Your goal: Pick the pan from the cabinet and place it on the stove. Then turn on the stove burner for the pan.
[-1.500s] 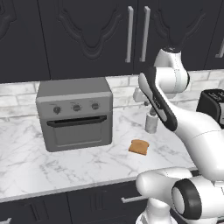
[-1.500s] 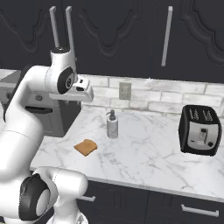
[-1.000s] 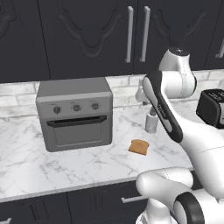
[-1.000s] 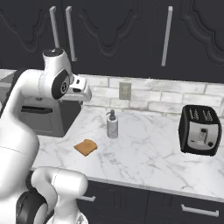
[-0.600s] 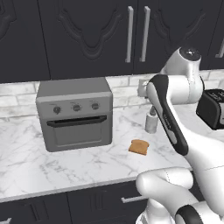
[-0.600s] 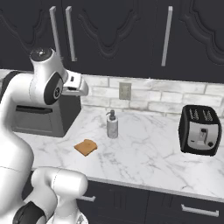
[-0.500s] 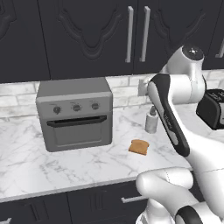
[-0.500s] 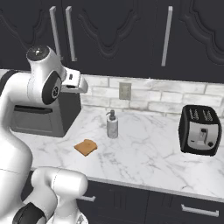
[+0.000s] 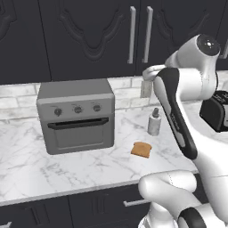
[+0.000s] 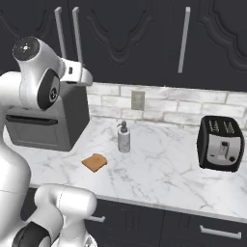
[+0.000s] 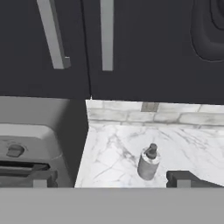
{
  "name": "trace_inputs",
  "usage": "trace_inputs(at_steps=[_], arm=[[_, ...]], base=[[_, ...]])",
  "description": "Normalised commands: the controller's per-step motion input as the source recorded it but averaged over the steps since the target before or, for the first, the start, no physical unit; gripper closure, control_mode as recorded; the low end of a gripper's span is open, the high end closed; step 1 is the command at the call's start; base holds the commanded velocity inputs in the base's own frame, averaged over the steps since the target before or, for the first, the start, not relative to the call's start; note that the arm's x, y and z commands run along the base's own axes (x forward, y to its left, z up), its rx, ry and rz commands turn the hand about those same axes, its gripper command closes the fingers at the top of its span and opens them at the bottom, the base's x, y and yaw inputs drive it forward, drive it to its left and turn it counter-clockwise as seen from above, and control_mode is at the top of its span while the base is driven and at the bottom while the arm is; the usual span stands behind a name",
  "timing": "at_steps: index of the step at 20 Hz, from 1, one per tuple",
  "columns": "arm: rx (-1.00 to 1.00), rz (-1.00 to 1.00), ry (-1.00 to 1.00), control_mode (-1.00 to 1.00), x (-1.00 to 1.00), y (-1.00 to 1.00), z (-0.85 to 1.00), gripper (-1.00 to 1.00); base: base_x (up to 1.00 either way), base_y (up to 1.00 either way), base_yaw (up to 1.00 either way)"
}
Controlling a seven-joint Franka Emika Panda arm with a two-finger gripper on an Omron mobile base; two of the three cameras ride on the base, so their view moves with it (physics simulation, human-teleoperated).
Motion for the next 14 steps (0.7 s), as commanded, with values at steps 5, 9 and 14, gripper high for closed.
trace_inputs(at_steps=[5,9,14], arm=[[0.01,0.0,-0.27,-1.0,0.0,0.01,0.19,-1.0],[0.01,0.0,-0.23,-1.0,0.01,0.0,0.16,-1.0],[0.02,0.0,-0.21,-1.0,0.07,0.0,0.22,-1.0]], base=[[0.0,0.0,0.0],[0.0,0.0,0.0],[0.0,0.0,0.0]])
